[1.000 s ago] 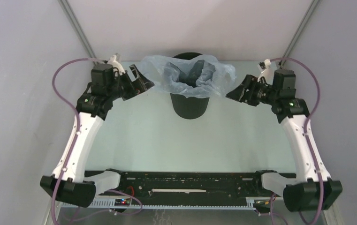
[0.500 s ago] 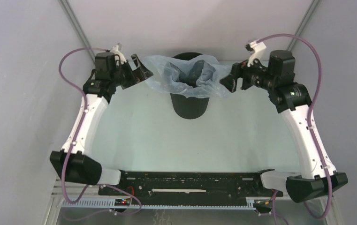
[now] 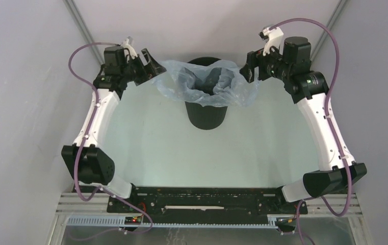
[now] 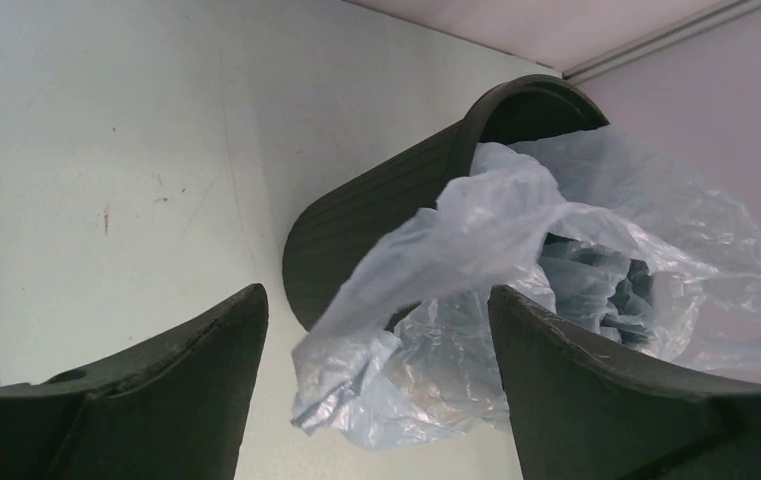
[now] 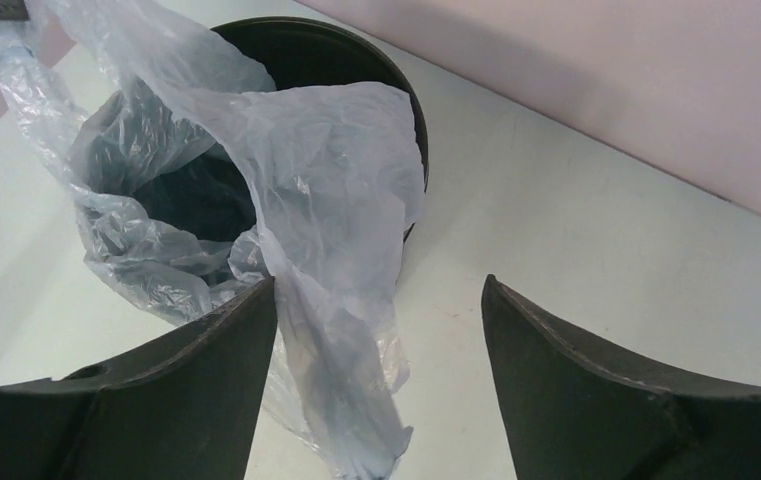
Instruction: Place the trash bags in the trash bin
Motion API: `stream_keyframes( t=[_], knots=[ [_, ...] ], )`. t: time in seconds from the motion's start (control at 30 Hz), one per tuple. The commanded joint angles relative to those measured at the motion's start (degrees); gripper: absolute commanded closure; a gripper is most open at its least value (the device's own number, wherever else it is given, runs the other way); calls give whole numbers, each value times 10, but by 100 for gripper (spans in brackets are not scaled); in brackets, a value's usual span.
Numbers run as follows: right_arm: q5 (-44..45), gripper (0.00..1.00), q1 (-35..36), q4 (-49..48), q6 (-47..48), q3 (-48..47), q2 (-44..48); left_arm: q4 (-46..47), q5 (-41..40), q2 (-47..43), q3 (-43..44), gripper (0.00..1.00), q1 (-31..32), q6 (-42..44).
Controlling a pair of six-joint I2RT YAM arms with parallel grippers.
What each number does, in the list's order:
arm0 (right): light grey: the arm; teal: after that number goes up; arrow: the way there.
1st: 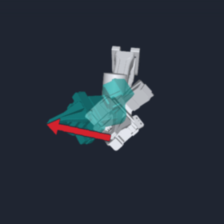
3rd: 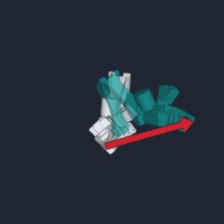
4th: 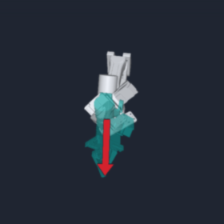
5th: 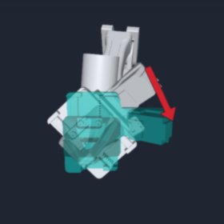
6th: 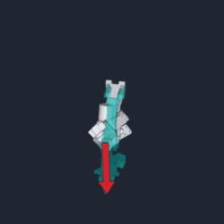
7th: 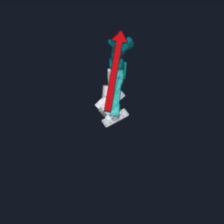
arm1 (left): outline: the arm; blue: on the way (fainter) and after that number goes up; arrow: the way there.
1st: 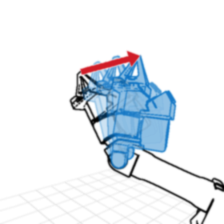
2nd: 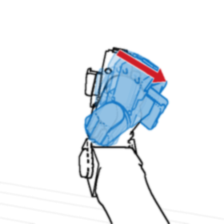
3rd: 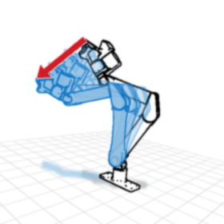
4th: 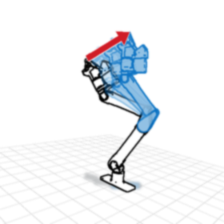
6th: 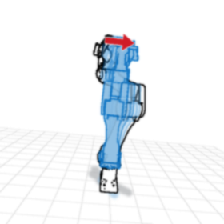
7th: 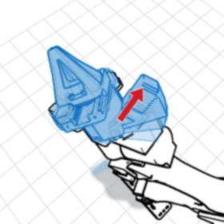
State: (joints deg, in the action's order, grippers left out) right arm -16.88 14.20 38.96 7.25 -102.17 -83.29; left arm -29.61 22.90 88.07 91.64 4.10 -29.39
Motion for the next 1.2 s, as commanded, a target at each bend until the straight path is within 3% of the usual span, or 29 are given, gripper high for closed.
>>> stream_keyframes(
  t=[0.0,0.13,0.3,0.43,0.53,0.77,0.9,1.17],
  knots=[
    [-56,20,-11,-7,-11,-17,-12,42,18,12,22,19,-9,-54],
    [-68,19,-10,-19,-23,-14,-21,72,12,14,8,26,-13,-88],
    [-119,9,-8,-13,9,-9,-26,77,32,35,24,23,-14,-100],
    [-47,9,5,-20,10,-7,-36,82,35,42,23,26,-14,-106],
    [-15,22,1,-41,-17,-7,-46,88,35,48,21,36,-15,-115],
    [-70,78,-42,-88,-112,-1,-66,115,40,64,16,59,-16,-141],
    [-62,98,-59,-107,-165,-5,-93,124,40,71,11,71,-17,-149],
    [-147,100,-81,-79,-273,-99,-208,150,37,87,0,90,-22,-170]
  ],
)
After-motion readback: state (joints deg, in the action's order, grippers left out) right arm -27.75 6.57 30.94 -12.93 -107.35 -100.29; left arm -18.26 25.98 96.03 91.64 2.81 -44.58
